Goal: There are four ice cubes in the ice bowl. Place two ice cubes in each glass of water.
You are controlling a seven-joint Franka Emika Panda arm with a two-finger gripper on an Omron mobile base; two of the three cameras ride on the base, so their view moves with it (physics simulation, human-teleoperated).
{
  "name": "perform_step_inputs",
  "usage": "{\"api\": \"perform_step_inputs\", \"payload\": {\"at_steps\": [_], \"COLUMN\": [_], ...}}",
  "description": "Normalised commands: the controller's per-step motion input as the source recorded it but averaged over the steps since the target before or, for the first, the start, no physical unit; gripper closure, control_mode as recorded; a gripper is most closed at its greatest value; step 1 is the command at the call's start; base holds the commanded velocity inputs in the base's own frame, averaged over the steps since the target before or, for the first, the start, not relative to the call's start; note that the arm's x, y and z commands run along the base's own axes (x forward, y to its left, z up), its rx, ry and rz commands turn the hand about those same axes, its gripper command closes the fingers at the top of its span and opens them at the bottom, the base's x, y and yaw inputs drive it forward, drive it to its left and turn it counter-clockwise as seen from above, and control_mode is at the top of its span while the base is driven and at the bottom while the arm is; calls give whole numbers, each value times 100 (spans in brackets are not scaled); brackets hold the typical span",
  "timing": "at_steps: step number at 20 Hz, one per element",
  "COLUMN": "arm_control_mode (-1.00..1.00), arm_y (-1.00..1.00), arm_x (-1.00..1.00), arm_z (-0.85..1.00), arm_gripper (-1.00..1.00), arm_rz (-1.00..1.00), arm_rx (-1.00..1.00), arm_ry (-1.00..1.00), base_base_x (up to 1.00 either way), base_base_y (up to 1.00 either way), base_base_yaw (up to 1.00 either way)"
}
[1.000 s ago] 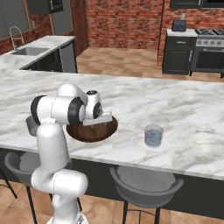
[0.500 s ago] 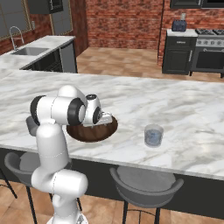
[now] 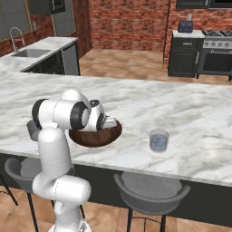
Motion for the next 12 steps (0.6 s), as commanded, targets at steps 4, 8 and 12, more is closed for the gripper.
{"api": "perform_step_inputs", "payload": {"at_steps": [4, 8, 12], "arm_control_mode": [-100, -100, -100], "arm_y": [0, 0, 2], "arm_x": [3, 4, 9], "arm_z": [-3, -14, -23], "arm_gripper": [-100, -100, 100], "arm_rz": [-4, -4, -4], "arm_rx": [1, 3, 6], "arm_ry": [-5, 0, 0], "base_base_x": [0, 0, 0], "base_base_y": [0, 0, 0], "base_base_yaw": [0, 0, 0]}}
